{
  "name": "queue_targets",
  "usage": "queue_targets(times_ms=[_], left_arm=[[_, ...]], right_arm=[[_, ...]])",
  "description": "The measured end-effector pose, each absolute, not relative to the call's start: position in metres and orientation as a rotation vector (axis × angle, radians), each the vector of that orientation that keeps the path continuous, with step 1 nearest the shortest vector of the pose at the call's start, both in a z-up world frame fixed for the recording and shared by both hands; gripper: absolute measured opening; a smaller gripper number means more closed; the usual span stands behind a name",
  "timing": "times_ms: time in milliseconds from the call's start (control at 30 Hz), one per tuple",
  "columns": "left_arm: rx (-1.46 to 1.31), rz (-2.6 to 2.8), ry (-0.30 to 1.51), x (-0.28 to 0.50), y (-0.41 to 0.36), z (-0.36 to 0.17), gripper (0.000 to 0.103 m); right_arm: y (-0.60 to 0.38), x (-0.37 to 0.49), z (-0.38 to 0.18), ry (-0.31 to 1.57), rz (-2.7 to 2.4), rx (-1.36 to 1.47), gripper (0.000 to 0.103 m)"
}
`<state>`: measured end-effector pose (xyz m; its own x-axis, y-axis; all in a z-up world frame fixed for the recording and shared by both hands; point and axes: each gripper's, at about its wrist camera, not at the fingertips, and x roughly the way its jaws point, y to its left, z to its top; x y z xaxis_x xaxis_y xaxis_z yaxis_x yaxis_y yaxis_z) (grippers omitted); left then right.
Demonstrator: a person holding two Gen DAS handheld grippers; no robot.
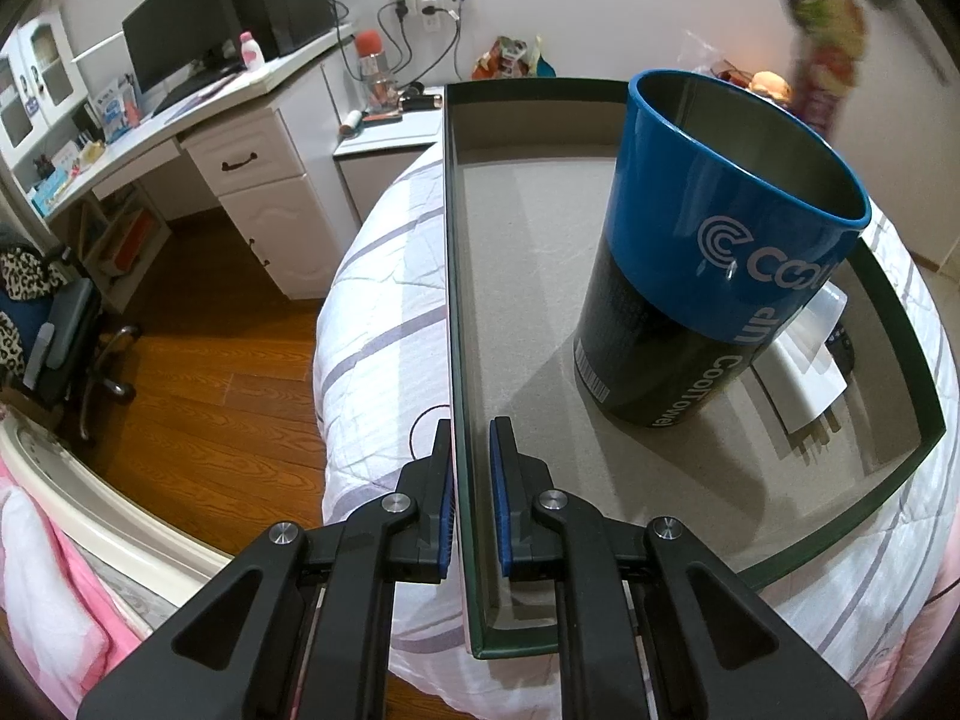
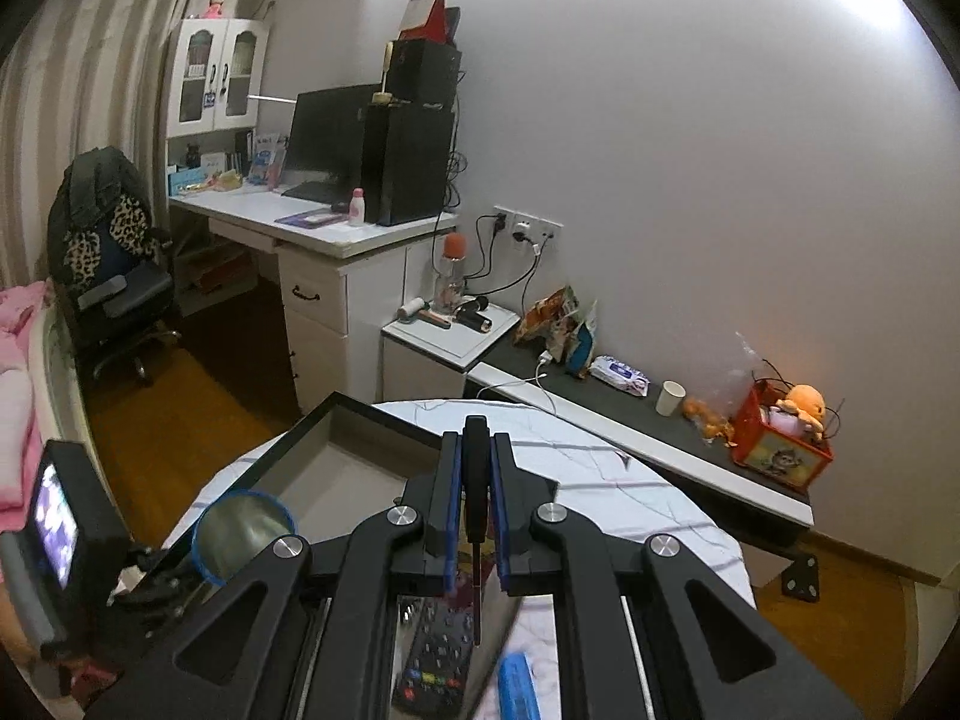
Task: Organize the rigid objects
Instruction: 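Carry the pink-strap keychain into the tray box with the right tool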
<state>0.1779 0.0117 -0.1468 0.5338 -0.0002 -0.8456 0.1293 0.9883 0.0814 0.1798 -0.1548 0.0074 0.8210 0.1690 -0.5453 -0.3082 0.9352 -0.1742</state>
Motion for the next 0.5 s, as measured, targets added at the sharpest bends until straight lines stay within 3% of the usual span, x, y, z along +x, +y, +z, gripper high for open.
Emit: queue_targets(times_ms=[500], left_arm=[[0.147, -0.081, 1.003, 0.178, 0.013, -0.148, 0.009]], right_arm=[[-0.150, 0.235, -0.056, 0.665, 0.141, -0.414, 0.008]])
